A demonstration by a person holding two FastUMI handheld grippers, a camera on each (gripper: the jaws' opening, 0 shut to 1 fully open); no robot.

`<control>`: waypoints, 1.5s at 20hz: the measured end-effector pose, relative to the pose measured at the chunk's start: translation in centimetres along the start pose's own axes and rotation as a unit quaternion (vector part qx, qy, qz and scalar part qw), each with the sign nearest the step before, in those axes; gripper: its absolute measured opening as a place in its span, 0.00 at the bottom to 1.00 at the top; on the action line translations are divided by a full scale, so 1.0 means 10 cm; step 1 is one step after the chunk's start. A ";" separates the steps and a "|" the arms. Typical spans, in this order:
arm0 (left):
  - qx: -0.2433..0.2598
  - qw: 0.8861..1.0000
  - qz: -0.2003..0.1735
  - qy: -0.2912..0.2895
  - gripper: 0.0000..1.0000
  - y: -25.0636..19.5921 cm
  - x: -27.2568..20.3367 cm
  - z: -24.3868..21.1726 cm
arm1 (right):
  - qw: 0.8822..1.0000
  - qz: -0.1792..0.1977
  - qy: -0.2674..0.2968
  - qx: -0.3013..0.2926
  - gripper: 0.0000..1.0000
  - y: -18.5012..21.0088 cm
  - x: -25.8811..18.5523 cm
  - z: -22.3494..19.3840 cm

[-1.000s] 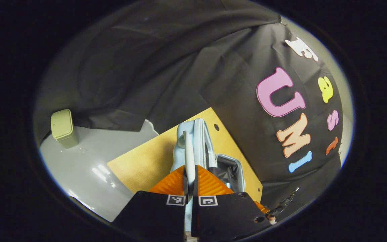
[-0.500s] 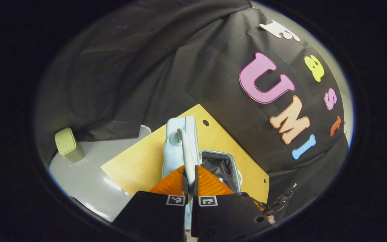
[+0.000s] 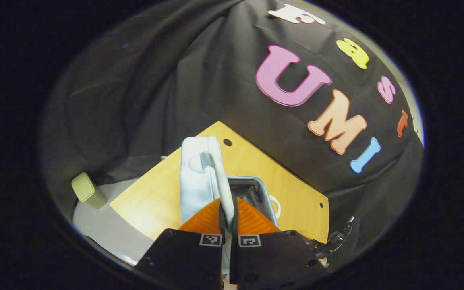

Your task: First open the suitcase, pack the skin care products into it, and then close the suitcase.

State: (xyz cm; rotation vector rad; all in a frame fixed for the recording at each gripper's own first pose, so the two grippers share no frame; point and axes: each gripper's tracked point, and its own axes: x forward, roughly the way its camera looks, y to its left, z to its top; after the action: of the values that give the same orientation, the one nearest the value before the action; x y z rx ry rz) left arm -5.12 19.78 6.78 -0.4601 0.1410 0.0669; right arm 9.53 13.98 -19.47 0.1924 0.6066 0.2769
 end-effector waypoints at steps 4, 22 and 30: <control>0.036 0.999 -0.034 0.017 0.00 -0.56 0.22 -0.09 | 1.000 -0.016 -0.011 0.012 0.94 -0.33 -0.10 0.11; 0.104 0.971 -0.133 0.171 0.02 -1.79 1.43 -0.93 | 0.996 -0.067 -0.035 0.037 0.98 -0.90 -0.44 0.20; 0.107 0.958 -0.122 0.235 0.01 -1.82 1.91 -1.33 | 0.994 -0.091 -0.048 0.043 0.98 -1.13 -0.53 0.27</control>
State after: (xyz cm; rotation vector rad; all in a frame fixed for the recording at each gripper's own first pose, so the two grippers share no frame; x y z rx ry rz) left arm 13.94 -1.84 0.05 -0.2659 0.5511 -0.3018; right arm 9.16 1.40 -17.42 0.2309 0.5369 0.0646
